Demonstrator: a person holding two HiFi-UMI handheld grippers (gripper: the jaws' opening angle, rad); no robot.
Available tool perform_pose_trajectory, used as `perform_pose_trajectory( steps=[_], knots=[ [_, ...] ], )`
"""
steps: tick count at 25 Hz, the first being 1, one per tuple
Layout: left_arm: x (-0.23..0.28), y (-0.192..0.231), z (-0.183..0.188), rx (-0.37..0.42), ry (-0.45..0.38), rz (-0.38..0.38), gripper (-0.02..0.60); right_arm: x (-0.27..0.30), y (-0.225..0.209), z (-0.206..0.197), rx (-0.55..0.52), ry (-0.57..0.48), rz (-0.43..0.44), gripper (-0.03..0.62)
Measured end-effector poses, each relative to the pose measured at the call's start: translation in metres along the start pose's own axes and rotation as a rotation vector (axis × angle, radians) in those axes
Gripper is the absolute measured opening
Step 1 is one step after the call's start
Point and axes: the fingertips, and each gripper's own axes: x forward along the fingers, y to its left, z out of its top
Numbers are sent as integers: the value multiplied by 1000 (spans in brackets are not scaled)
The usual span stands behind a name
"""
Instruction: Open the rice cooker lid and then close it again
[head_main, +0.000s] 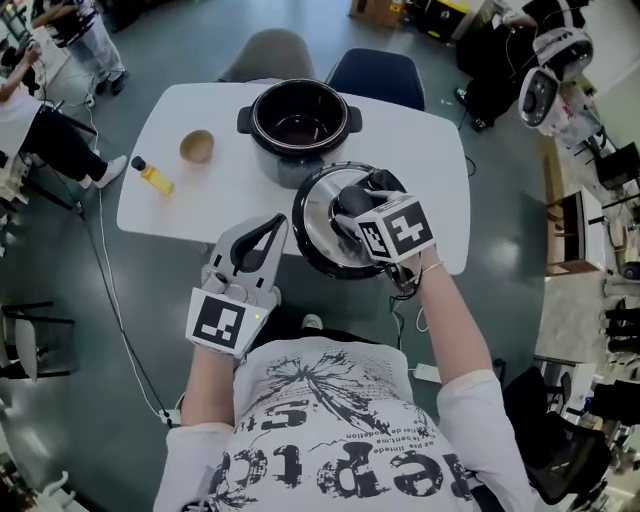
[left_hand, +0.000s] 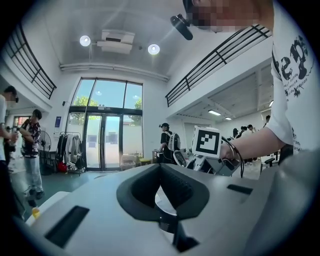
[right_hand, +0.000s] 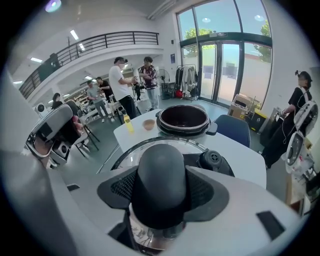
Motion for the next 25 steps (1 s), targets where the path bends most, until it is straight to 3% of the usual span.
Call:
perform_pose_trajectory(
  steps=[5, 13, 17, 25],
  knots=[
    [-1, 0, -10, -2, 4, 31, 14, 7, 1, -7, 3, -18, 41, 291],
    [19, 23, -9, 16, -6, 36, 14, 17, -13, 30, -29, -47, 38, 291],
    [30, 47, 1, 24, -13, 35, 14, 18, -17, 66, -42, -64, 32, 291],
    [72, 136, 13, 32, -43, 34, 13, 61, -36, 155, -70, -68, 3, 291]
  ],
)
